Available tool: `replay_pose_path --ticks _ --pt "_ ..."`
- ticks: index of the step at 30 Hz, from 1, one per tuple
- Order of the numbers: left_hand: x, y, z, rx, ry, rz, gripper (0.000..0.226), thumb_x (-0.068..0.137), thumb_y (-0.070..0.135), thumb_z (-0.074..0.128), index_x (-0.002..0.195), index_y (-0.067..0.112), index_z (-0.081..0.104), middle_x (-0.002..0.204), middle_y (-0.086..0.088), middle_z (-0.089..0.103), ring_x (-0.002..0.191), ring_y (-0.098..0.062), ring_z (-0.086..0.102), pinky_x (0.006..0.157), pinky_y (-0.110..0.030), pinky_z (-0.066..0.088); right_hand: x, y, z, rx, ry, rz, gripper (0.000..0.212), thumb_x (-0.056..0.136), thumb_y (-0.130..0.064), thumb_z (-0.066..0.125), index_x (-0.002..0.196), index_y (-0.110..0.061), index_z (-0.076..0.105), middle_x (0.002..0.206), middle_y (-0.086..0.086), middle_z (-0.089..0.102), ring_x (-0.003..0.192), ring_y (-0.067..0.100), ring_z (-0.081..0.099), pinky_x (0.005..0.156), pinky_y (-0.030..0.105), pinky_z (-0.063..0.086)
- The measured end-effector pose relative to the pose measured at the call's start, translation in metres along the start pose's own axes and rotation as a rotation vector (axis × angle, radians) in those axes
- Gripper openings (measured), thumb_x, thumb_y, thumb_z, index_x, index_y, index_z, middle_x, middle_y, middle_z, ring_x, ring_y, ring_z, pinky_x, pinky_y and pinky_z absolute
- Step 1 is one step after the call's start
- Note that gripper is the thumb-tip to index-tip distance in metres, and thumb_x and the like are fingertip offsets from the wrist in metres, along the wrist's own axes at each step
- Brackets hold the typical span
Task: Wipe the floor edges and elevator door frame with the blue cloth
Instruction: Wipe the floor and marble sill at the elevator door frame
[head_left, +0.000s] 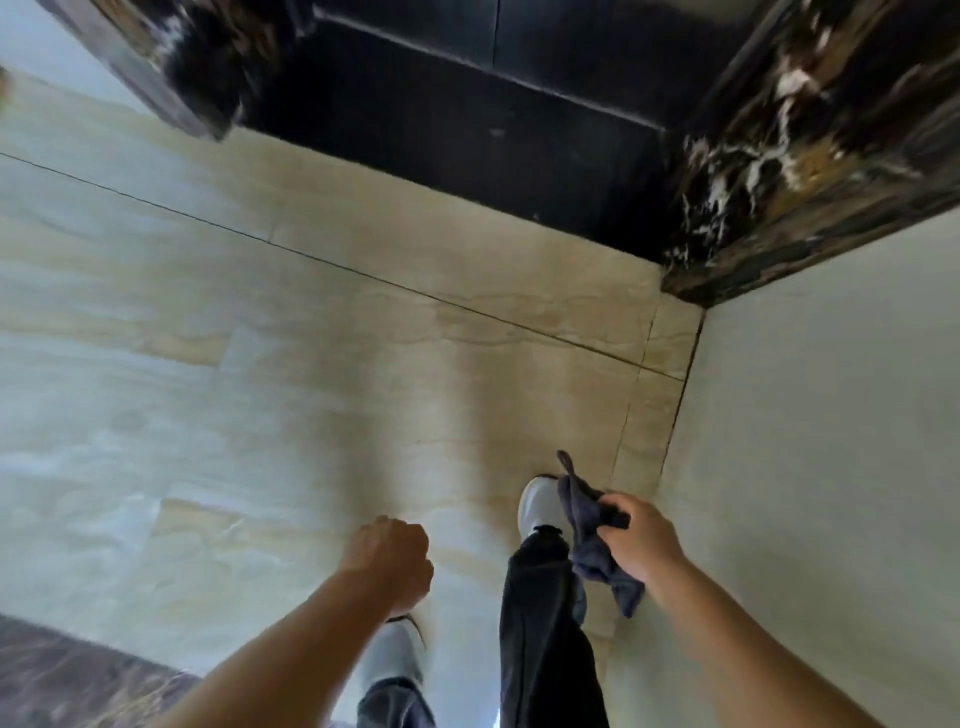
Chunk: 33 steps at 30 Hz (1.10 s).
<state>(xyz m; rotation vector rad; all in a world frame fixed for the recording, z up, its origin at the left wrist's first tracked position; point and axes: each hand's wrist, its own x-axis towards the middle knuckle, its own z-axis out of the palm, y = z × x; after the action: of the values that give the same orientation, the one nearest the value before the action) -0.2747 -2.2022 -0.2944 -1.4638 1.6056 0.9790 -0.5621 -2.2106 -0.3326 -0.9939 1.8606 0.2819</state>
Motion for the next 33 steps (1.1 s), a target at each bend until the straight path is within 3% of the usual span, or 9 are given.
replay_pose_path --ticks 5,9,11,14,16,19,22,26,33 --pt "-0.094 -0.024 -0.083 -0.206 -0.02 -0.109 0.027 0.084 0.012 0.042 0.103 0.01 0.061 0.111 -0.014 0.065 0.101 -0.032 0.063 0.074 -0.032 0.046 -0.11 -0.086 -0.023 0.089 -0.184 -0.031 0.034 0.085 -0.008 0.06 0.112 -0.028 0.065 0.108 -0.005 0.068 0.102 0.016 0.061 0.088 0.023 0.046" --pt "-0.128 -0.033 -0.132 -0.368 -0.046 -0.179 0.024 0.086 0.015 0.039 0.097 0.01 0.06 0.108 -0.013 0.065 0.098 -0.029 0.065 0.069 -0.029 0.046 -0.155 -0.154 -0.058 0.117 -0.262 -0.16 0.024 0.089 -0.014 0.059 0.085 -0.038 0.058 0.115 -0.003 0.062 0.121 0.017 0.055 0.097 0.017 0.038" --pt "-0.132 -0.033 -0.161 -0.512 -0.044 -0.22 0.021 0.086 0.016 0.041 0.091 0.012 0.061 0.105 -0.011 0.067 0.096 -0.027 0.066 0.069 -0.027 0.047 -0.166 -0.183 -0.085 0.148 -0.221 -0.185 0.026 0.084 -0.006 0.063 0.077 -0.031 0.063 0.114 0.007 0.068 0.102 0.008 0.063 0.087 0.008 0.041" --pt "-0.12 -0.038 -0.204 -0.742 0.029 -0.269 0.025 0.09 0.019 0.047 0.104 0.013 0.067 0.11 -0.009 0.068 0.103 -0.025 0.064 0.078 -0.025 0.048 -0.166 -0.211 -0.131 0.125 -0.153 -0.213 0.029 0.08 -0.008 0.068 0.086 -0.036 0.068 0.1 -0.015 0.068 0.084 -0.009 0.057 0.071 -0.003 0.035" --pt "-0.101 -0.046 -0.227 -0.873 0.089 -0.273 0.023 0.09 0.019 0.049 0.103 0.011 0.067 0.11 -0.011 0.069 0.101 -0.027 0.064 0.078 -0.026 0.048 -0.144 -0.235 -0.16 0.112 -0.138 -0.18 0.028 0.082 -0.009 0.067 0.094 -0.035 0.067 0.1 -0.015 0.064 0.092 -0.001 0.058 0.077 0.0 0.038" --pt "-0.069 -0.058 -0.249 -0.939 0.13 -0.255 0.022 0.09 0.02 0.049 0.096 0.009 0.066 0.107 -0.012 0.069 0.099 -0.028 0.064 0.074 -0.026 0.045 -0.099 -0.266 -0.196 0.061 -0.108 -0.127 0.025 0.086 -0.007 0.064 0.097 -0.03 0.066 0.112 -0.005 0.065 0.111 0.018 0.058 0.101 0.028 0.043" --pt "-0.027 -0.081 -0.261 -1.035 0.147 -0.294 0.027 0.093 0.027 0.05 0.107 0.011 0.067 0.109 -0.009 0.069 0.101 -0.026 0.064 0.073 -0.023 0.043 -0.043 -0.313 -0.206 -0.01 -0.086 -0.065 0.026 0.088 -0.008 0.062 0.103 -0.029 0.064 0.121 0.001 0.062 0.115 0.025 0.055 0.105 0.042 0.043" --pt "0.041 -0.126 -0.28 -1.009 0.105 -0.293 0.028 0.092 0.022 0.045 0.106 0.007 0.065 0.115 -0.012 0.065 0.102 -0.027 0.061 0.079 -0.028 0.045 0.04 -0.391 -0.201 -0.058 -0.02 -0.156 0.03 0.089 -0.007 0.059 0.11 -0.028 0.061 0.126 0.003 0.06 0.117 0.026 0.053 0.103 0.041 0.043" --pt "0.106 -0.187 -0.317 -0.998 0.143 -0.365 0.009 0.09 0.025 0.047 0.086 0.019 0.054 0.097 -0.009 0.061 0.084 -0.024 0.054 0.066 -0.029 0.039 0.129 -0.544 -0.181 -0.386 -0.052 -0.436 0.029 0.085 -0.012 0.058 0.107 -0.03 0.064 0.108 -0.005 0.062 0.106 0.023 0.058 0.093 0.039 0.049"
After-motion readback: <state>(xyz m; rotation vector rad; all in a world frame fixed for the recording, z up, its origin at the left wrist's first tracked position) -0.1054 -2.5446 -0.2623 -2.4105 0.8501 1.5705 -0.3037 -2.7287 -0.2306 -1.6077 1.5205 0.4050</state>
